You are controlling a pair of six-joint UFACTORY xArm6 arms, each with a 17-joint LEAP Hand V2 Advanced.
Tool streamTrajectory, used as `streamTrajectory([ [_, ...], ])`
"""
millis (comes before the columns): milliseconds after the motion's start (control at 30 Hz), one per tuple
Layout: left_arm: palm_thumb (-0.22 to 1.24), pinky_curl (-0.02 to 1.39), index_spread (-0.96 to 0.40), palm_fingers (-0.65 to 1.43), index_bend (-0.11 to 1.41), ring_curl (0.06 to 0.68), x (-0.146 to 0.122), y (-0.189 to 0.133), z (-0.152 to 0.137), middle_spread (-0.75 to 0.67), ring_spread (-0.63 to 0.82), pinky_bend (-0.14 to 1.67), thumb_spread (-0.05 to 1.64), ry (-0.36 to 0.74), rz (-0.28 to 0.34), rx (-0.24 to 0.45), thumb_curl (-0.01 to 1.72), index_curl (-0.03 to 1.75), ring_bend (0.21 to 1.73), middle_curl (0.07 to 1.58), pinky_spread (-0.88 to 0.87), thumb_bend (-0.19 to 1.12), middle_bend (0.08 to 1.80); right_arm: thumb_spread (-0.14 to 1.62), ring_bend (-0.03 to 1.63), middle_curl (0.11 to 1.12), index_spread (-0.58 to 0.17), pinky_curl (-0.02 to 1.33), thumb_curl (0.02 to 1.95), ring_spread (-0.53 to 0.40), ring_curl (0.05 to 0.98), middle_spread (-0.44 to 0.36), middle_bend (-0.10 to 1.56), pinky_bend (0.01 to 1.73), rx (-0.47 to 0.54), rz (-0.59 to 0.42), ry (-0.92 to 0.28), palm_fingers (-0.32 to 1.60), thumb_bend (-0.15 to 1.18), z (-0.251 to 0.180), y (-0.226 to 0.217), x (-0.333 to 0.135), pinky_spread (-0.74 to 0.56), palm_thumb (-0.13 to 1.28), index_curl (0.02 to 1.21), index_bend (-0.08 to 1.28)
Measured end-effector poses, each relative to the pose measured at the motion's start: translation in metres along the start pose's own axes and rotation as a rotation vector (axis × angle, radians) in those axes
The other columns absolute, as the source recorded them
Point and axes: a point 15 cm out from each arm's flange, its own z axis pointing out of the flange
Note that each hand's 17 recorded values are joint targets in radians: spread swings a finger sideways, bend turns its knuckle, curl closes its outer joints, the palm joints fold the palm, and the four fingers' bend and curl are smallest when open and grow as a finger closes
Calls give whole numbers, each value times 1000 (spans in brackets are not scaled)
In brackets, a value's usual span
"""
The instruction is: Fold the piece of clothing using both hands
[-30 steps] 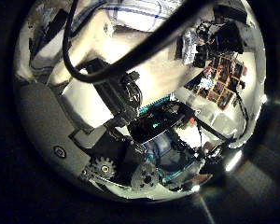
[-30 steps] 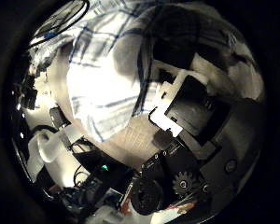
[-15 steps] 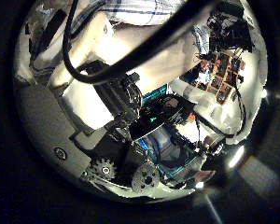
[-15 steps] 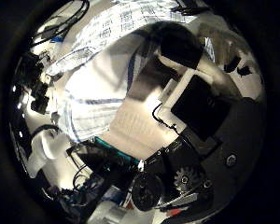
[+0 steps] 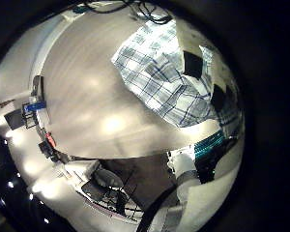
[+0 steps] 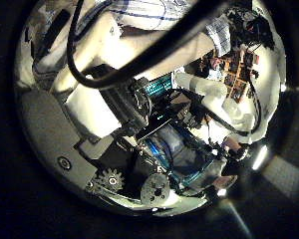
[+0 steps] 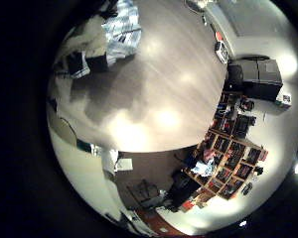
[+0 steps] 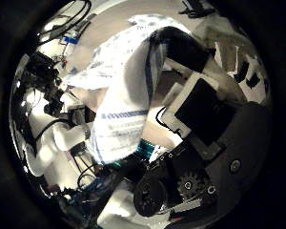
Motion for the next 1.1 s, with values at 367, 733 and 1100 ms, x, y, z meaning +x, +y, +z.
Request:
streamTrajectory([
  [367, 570, 911, -634, 847, 703, 555, -63, -35, 10, -498, -488, 365, 1371, 68, -113, -15, 312, 1069, 1115, 906, -734, -8, 980, 1145, 1411, 827, -286, 675, 629, -199, 679, -152, 1287, 1388, 12, 18, -56, 1090, -9, -7, -126, -5, -171, 978, 923, 1062],
  [733, 577, 935, -634, 828, 694, 557, -115, -83, 48, -493, -496, 305, 1374, 139, -194, -105, 313, 1079, 1104, 913, -740, -7, 986, 1151, 1411, 817, -283, 737, 643, -200, 686, -149, 1300, 1351, -9, 1, -64, 1089, -12, 56, -239, -34, -175, 978, 935, 1052],
  [1100, 583, 979, -635, 778, 679, 567, -159, -124, 92, -493, -487, 255, 1366, 226, -271, -167, 317, 1089, 1104, 921, -727, -9, 988, 1266, 1397, 728, -329, 739, 553, -209, 658, -176, 1087, 1333, 160, 40, -57, 931, -14, 121, -320, -37, -254, 794, 865, 746],
])
